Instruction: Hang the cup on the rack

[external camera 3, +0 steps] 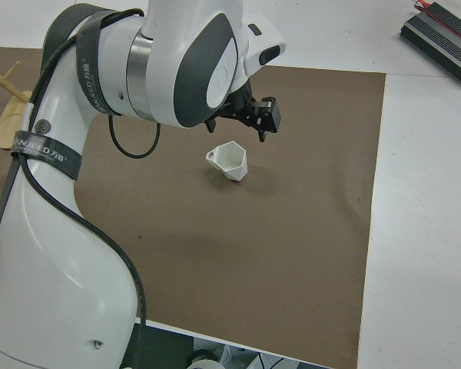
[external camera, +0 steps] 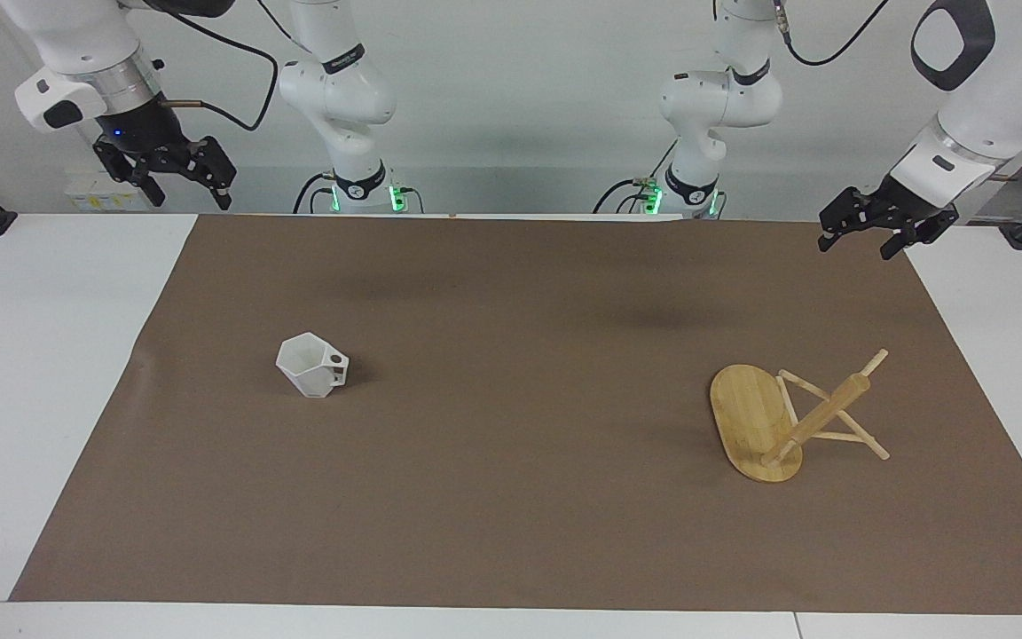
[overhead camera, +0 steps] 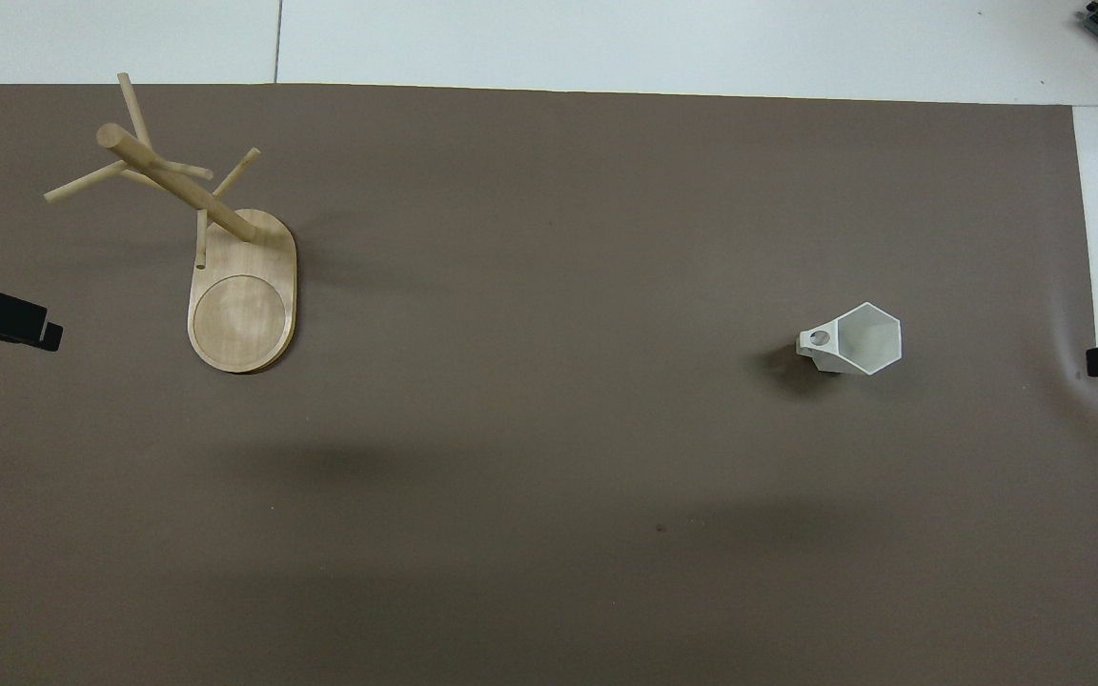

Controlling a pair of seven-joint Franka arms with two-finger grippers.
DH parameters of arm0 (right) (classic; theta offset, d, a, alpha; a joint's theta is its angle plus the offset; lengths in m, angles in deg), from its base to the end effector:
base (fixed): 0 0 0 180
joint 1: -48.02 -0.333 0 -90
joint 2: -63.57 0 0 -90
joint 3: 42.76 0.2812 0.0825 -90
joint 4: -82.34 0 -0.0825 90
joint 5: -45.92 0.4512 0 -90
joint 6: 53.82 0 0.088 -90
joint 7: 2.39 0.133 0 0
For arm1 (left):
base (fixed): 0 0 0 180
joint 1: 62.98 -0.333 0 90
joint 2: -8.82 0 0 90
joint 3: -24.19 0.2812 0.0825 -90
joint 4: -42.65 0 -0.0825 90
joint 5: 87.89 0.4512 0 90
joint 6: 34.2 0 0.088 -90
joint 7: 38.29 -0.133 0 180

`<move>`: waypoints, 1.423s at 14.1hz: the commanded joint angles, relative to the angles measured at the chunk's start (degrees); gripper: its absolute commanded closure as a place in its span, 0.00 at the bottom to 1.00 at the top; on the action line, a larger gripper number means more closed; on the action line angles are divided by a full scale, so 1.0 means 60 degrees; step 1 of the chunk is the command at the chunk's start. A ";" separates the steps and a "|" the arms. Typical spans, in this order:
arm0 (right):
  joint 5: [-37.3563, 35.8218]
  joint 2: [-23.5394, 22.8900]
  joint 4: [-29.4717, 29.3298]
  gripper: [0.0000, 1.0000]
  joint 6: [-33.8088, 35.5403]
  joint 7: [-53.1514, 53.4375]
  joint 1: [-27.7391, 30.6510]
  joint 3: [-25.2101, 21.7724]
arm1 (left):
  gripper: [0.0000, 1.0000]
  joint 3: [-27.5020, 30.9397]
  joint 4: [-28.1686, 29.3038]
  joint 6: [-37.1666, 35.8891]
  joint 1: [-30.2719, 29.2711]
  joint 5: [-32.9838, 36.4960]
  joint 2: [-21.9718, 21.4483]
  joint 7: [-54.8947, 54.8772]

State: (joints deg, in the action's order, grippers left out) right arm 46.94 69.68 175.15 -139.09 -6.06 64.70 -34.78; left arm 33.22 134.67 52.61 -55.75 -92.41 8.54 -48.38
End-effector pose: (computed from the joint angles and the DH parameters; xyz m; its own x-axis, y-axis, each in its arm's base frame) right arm 0.5769 -0.0823 0.5939 0.9958 -0.0873 -0.0257 -0.0875 -0.9962 -0.0047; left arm 0.6109 0.0085 0.5437 0.9865 -0.1481 -0.0706 -0.1413 -0.9856 0.0933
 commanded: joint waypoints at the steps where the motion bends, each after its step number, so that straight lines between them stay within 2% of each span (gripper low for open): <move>1: -0.0024 0.0211 0.0219 0.00 0.0004 -0.0179 0.0134 0.0002 | 0.00 -0.0085 0.0146 -0.0099 -0.0062 0.0197 -0.0173 0.0070; 8: -0.0009 0.0182 0.0248 0.00 -0.0376 -0.0164 0.0150 -0.0012 | 0.00 -0.0085 0.0146 -0.0099 -0.0062 0.0197 -0.0173 0.0070; 12: -0.0009 0.0196 0.0584 0.00 -0.0786 -0.0193 0.0135 -0.0012 | 0.00 -0.0085 0.0146 -0.0099 -0.0062 0.0197 -0.0173 0.0070; 20: 0.0020 0.0138 0.2297 0.00 -0.3113 0.0011 0.0032 0.0002 | 0.00 -0.0085 0.0146 -0.0099 -0.0062 0.0197 -0.0173 0.0070</move>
State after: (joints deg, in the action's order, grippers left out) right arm 46.94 69.63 184.86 -153.80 -6.06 64.80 -34.94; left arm 33.22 134.67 52.61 -55.75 -92.41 8.54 -48.38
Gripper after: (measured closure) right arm 0.000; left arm 0.000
